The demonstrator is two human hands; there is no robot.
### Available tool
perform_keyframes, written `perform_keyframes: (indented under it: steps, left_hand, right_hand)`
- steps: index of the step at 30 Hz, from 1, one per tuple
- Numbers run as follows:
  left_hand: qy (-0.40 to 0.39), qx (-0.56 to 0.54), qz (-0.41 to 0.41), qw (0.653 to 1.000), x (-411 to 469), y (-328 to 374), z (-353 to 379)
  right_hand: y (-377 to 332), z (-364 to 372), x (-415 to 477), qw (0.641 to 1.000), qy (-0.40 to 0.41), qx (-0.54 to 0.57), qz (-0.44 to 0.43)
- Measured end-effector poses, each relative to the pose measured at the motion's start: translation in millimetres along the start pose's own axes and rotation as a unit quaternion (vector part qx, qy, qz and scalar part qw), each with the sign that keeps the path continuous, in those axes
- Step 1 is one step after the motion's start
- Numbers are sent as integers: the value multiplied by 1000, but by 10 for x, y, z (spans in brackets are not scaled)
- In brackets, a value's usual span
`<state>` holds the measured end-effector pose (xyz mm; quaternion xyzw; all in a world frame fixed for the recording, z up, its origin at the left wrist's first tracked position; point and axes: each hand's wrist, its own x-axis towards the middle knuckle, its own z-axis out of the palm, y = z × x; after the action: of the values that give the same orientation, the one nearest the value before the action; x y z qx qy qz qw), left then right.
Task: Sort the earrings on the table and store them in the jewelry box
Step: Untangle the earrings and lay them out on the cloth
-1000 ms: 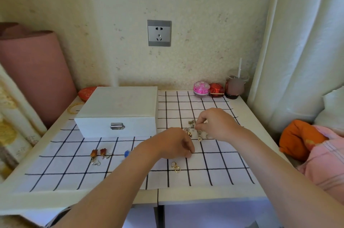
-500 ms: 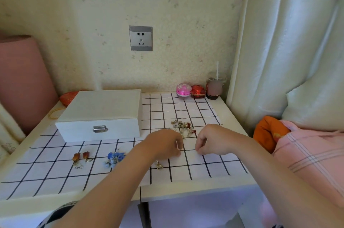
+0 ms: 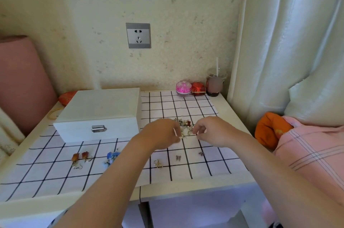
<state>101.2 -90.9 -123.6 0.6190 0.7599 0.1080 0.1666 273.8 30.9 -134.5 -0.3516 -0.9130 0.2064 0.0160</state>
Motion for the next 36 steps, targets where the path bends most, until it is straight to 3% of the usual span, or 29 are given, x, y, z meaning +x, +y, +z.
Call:
perform_keyframes:
  steps: [3,8,13,18,26,33,36]
  left_hand:
    - [34,-4,11,999,105,6,19]
    - [5,2,49,999,243,5,115]
    - [34,44,21,998,346,-84,136]
    - [42,-29,-7,999,424,-237,64]
    - [88,-169,17,982,480,-254,-89]
    - [119,-268,41,955,506,-67,-186]
    - [146,-291,37,945,503,-54,-218]
  right_hand:
    - [-6,65,83,999,42,-20,-12]
    - [-85,125,210,995,47,-68,-62]
    - [-97,99,339,991,42,-108,-69]
    - [-80,67,443,994,11,-95,-49]
    - [-90,-66,449,983,58,173,-14]
    - [-239,-155,400,908,104,406,27]
    - [-261,-170,416,891,120,437,36]
